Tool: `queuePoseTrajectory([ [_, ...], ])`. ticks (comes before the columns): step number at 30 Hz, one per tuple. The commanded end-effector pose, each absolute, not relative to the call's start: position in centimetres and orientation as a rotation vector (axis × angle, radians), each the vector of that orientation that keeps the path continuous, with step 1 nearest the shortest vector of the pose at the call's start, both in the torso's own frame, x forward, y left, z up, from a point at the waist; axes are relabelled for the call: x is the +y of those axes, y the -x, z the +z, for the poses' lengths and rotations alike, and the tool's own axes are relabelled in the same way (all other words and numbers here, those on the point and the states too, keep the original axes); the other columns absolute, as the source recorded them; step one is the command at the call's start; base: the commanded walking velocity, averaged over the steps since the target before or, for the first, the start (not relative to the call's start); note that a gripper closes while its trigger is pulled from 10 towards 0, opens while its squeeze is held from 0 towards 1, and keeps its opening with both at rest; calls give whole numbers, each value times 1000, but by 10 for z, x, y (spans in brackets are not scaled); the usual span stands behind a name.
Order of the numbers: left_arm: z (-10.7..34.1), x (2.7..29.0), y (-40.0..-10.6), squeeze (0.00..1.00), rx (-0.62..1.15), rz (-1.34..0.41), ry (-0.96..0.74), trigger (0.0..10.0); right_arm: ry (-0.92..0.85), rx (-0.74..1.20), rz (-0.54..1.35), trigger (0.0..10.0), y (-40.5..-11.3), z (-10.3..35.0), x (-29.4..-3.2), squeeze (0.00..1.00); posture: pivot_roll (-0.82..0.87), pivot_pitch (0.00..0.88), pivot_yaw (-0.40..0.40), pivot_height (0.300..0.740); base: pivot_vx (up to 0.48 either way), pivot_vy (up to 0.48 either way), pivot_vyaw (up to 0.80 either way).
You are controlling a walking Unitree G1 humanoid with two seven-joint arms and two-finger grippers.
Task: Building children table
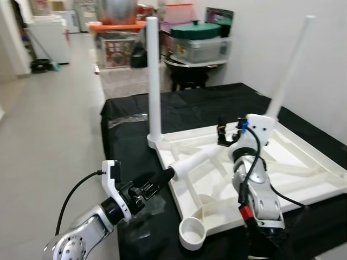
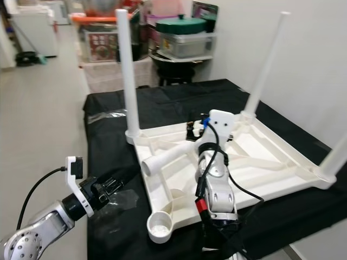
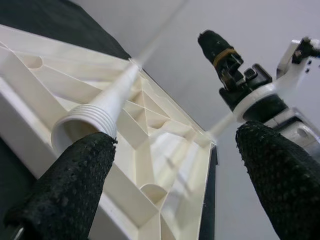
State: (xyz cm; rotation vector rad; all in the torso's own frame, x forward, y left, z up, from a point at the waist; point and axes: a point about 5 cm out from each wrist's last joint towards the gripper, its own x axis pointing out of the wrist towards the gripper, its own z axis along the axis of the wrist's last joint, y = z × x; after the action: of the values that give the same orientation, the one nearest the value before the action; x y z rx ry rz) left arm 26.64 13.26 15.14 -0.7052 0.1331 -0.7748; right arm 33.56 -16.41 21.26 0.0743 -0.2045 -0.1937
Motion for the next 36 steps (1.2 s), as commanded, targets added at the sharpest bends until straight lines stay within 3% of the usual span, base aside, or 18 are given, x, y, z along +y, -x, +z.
queuePoseTrajectory([
  [1,150,138,-269,0,155,-793,730,10000,-68,-184,-194,10000,-335,208,-162,0,48,0,-15,740,0,0,-800],
  [5,150,146,-281,0,178,-762,754,10000,-23,-200,-194,10000,-333,209,-163,0,29,0,4,740,0,0,-400],
  [19,146,154,-279,0,246,-807,852,10000,-27,-162,-219,10000,-332,203,-165,0,27,0,8,740,0,0,0],
  [30,137,142,-277,0,350,-926,861,10000,-21,-154,-236,10000,-331,202,-167,0,18,0,21,740,0,0,-800],
  [36,137,150,-283,0,345,-885,854,10000,7,-164,-229,10000,-330,203,-167,0,15,0,23,740,0,0,0],
])
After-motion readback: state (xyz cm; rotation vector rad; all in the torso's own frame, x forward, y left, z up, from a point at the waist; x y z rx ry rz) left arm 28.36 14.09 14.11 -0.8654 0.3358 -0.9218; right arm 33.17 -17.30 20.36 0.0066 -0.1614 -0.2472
